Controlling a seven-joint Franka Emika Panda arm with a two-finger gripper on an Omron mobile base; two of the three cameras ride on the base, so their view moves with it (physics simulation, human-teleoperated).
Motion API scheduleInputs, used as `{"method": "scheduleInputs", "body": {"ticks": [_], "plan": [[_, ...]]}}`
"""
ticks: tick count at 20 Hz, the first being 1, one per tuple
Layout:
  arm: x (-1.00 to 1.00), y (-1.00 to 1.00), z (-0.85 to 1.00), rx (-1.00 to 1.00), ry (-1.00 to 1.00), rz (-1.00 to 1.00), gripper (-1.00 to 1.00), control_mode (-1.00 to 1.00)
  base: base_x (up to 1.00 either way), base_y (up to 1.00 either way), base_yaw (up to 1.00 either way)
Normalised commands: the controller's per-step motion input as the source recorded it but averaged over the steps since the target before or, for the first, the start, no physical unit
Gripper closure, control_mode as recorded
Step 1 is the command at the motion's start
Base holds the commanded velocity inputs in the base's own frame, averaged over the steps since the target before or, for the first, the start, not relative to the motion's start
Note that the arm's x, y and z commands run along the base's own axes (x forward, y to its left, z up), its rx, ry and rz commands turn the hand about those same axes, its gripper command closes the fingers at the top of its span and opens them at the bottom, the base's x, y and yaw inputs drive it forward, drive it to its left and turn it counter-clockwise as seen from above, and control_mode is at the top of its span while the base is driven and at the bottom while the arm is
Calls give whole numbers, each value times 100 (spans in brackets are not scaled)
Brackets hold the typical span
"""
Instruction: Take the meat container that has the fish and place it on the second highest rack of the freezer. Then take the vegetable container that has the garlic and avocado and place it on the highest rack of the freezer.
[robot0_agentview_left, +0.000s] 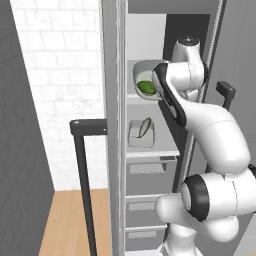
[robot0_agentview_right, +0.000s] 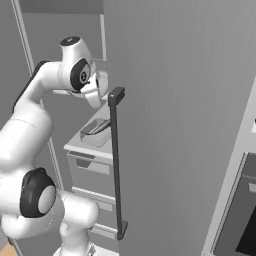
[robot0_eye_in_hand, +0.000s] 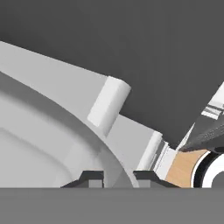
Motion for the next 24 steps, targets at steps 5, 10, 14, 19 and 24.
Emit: {"method": "scheduleInputs", "body": {"ticks": [5, 10, 14, 19, 24], "plan": [[99, 1, 0, 0, 3, 0, 100, -100, 0, 0, 0], [63, 5, -18, 0, 4, -5, 100, -100, 0, 0, 0], [28, 0, -44, 0, 0, -8, 100, -100, 0, 0, 0], [23, 0, -32, 0, 0, -5, 100, -100, 0, 0, 0], [0, 0, -19, 0, -4, -1, -100, -100, 0, 0, 0]]}}
